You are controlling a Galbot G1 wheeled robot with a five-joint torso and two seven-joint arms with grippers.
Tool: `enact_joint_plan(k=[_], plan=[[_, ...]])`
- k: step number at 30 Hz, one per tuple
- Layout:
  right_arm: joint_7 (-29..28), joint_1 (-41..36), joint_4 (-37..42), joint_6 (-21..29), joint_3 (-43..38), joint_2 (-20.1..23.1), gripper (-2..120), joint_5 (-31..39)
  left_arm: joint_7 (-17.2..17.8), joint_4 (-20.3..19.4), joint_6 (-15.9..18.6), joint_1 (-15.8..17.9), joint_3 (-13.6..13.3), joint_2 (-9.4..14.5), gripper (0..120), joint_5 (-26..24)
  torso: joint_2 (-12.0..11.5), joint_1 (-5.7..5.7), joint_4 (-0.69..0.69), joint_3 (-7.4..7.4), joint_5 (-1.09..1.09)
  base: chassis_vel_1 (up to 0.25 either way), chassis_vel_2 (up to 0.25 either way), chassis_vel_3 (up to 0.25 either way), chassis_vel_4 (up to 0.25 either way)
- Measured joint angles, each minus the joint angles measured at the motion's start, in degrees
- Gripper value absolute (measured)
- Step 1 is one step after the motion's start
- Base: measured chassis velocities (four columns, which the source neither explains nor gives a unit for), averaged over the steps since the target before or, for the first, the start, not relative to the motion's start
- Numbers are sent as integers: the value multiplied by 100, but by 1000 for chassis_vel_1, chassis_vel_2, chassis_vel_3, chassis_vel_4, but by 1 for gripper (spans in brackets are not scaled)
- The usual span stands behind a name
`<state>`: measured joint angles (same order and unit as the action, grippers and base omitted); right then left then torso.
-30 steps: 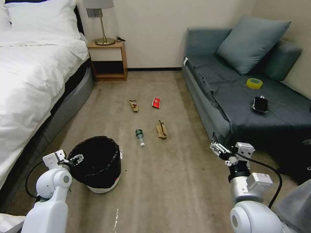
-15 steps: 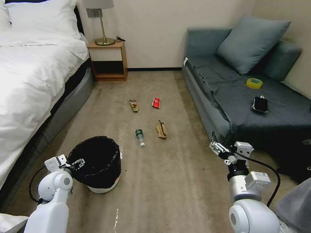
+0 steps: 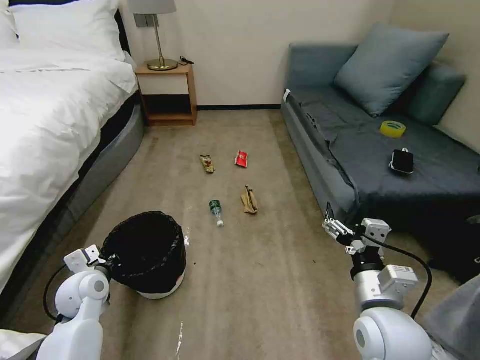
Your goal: Pick up the trash bin, then pick up the garbage on the floor and place it into the trash bin.
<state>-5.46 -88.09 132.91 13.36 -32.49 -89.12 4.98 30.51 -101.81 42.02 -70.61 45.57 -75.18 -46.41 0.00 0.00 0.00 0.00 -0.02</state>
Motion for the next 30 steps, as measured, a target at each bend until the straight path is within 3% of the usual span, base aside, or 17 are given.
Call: enact_joint_plan(k=[6,11,15,19,24,30], plan=[[98,30,-27,-311,-17,34,100,143,49,-186,28,-6,91,-17,2,-71,0,0,-1,0,-1,0,0,0,0],[208,47,10,-585,-82,116,100,447,7,-677,28,-156,207,-14,2,139,0,0,-1,0,1,0,0,0,0],[225,19,66,-722,-117,196,100,617,-150,-1141,27,-405,278,-37,2,617,0,0,-1,0,3,0,0,0,0],[229,1,122,-823,-147,251,100,805,-495,-1594,25,-827,374,-128,2,1550,0,0,-1,0,3,0,0,0,0],[326,-27,100,-919,-135,278,100,958,-727,-2019,22,-1206,496,-264,2,1939,0,0,0,0,3,0,0,0,0],[466,-42,16,-1049,-116,266,100,959,-753,-2117,20,-1239,558,-299,2,1962,0,0,0,0,3,0,0,0,0]])
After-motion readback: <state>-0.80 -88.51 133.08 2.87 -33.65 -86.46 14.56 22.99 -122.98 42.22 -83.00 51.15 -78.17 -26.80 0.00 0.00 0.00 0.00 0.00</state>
